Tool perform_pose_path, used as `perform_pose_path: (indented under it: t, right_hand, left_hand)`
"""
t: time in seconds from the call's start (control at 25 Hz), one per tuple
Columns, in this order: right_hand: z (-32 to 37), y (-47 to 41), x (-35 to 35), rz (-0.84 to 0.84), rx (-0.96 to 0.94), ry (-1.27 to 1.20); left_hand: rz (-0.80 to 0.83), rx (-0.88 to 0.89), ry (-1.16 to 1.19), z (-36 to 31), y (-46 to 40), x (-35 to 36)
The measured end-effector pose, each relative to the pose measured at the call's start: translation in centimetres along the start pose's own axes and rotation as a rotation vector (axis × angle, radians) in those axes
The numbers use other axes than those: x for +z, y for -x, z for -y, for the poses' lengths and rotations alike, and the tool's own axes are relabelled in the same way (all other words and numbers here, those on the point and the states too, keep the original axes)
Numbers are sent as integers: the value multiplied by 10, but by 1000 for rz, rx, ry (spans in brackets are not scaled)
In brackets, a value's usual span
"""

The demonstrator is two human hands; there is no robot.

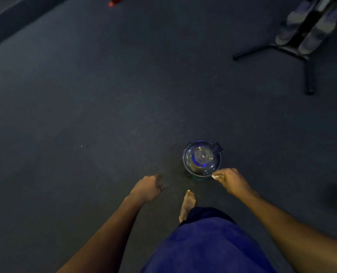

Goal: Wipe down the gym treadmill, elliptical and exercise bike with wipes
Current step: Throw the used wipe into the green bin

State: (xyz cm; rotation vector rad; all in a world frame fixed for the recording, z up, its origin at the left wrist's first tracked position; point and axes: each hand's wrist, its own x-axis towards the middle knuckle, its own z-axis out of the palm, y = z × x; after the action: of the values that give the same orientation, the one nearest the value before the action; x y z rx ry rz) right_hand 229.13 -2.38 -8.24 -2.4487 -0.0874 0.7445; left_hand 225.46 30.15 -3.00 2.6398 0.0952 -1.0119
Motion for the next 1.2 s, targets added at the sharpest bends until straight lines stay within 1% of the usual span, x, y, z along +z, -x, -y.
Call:
perform_pose_path:
  t: [0.08, 0.28, 0.48, 0.6, 0.68, 0.76, 0.88, 1.08, 1.2]
  right_hand:
    - [4, -17, 6, -4, 71, 0]
    - [23, -32, 6, -99, 288, -10]
    - [29, -26, 6, -181, 514, -60]
    - [45, -15, 15, -217, 627, -84]
    - [61, -14, 26, -265, 691, -137]
    - [79, -15, 35, -309, 730, -175]
    - [102, -17, 49, -369, 731, -214]
    - [125, -29, 60, -423, 781, -305]
    - [134, -35, 66, -417, 791, -355]
  left_hand:
    - [58, 79, -103, 2, -30, -30]
    - [131, 220, -311, -4, -101, -88]
    - [223, 360, -470, -11, -152, -120]
    - [261, 448, -586, -2, -176, -140]
    - [271, 468, -643, 3, -188, -158]
    - [277, 478, -674, 7, -200, -173]
    - [290, 523, -673, 15, -216, -188]
    - [316, 616, -725, 11, -222, -199]
    - [316, 650, -745, 5, -223, -201]
